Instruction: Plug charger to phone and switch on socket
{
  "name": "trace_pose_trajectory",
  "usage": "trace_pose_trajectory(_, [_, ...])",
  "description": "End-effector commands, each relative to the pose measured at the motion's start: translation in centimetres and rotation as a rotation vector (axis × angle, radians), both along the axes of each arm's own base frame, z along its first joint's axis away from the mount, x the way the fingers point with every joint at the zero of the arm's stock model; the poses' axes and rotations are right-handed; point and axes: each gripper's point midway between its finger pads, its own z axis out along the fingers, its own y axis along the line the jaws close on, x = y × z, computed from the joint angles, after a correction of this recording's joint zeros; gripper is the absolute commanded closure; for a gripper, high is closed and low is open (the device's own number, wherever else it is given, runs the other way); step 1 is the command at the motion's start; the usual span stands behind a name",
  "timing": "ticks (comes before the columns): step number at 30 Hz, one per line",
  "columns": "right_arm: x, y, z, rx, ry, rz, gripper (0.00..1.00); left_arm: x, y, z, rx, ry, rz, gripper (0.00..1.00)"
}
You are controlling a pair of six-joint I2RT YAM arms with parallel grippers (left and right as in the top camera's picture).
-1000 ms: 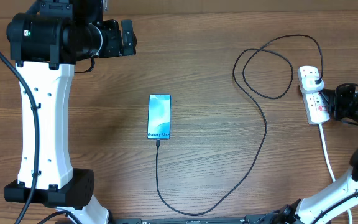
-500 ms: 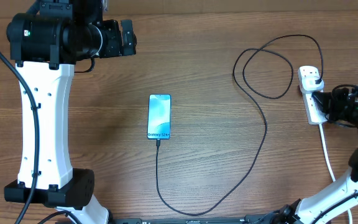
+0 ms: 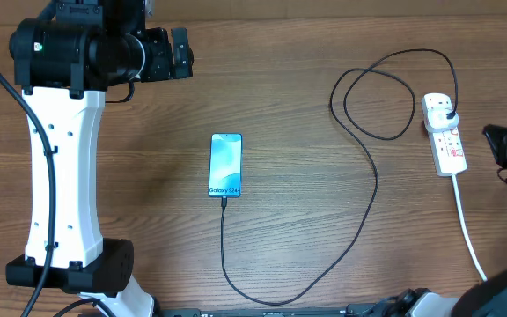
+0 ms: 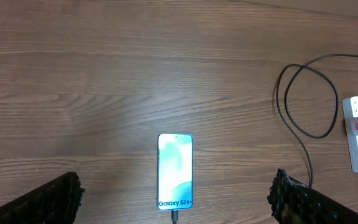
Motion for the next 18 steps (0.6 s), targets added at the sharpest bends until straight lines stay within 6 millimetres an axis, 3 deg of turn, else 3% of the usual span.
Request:
trace_pose_trajectory(1, [-0.7,3.9,5.6,-0.174,-0.123,0.161,0.96,0.1,0.1,0.0,0.008,-0.005,0.0,0.0])
trace_pose_trajectory(6, [-3.4,10.6,9.2,-0.278,-0.191,0.335,0.96,0.1,0.1,0.0,0.008,-0.005,0.0,0.0])
trace_pose_trajectory(11, [-5.5,15.2,10.5,-0.359,-0.204,0.431,0.92,0.1,0.1,0.0,0.008,-0.005,0.0,0.0])
trace_pose_trajectory(14, [-6.7,17.6,11.1,-0.364,-0.226,0.492,0.66,0.1,0.1,0.0,0.008,-0.005,0.0,0.0])
trace_pose_trajectory(16, [-7.7,18.7,11.0,-0.349,-0.214,0.523,0.25,0.1,0.1,0.0,0.008,-0.005,0.0,0.0])
trace_pose_trajectory(17, [-8.2,19.1,10.9,-0.337,-0.207,0.534,0.0,0.1,0.1,0.0,0.008,-0.005,0.0,0.0])
trace_pose_trajectory(18, [-8.6,19.4,10.7,-0.326,-0.194,0.541,0.0,0.1,0.1,0.0,0.008,-0.005,0.0,0.0])
